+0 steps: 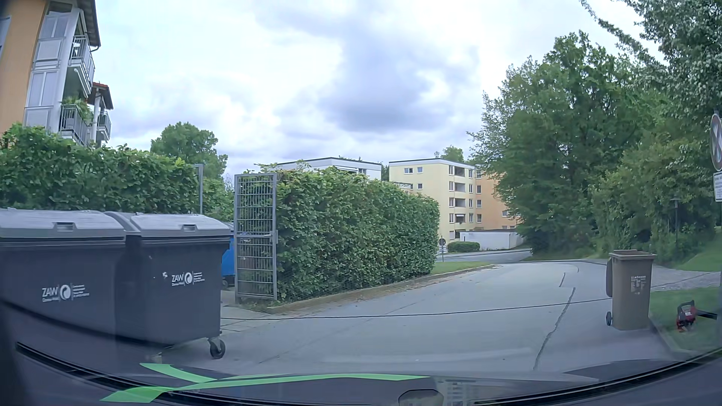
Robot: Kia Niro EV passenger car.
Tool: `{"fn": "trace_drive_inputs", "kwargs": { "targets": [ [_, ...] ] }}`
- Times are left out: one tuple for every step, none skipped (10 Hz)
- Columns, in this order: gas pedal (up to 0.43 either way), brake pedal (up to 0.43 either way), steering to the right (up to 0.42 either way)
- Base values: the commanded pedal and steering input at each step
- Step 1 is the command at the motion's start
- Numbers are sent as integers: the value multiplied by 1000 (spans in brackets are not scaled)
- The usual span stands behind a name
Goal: Follow the waypoints while adhering to traffic rules and regulations
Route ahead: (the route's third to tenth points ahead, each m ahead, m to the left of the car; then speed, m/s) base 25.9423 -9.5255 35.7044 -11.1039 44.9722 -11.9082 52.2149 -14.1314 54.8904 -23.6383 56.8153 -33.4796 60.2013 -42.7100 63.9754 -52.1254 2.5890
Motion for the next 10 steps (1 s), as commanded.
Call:
{"fn": "trace_drive_inputs", "kwargs": {
  "targets": [
    [0, 0, 107],
    [0, 0, 116],
    [0, 0, 125],
    [0, 0, 133],
    [0, 0, 145],
    [0, 0, 159],
    [0, 0, 169],
    [0, 0, 173],
    [0, 0, 178],
    [0, 0, 185]
  ]
}}
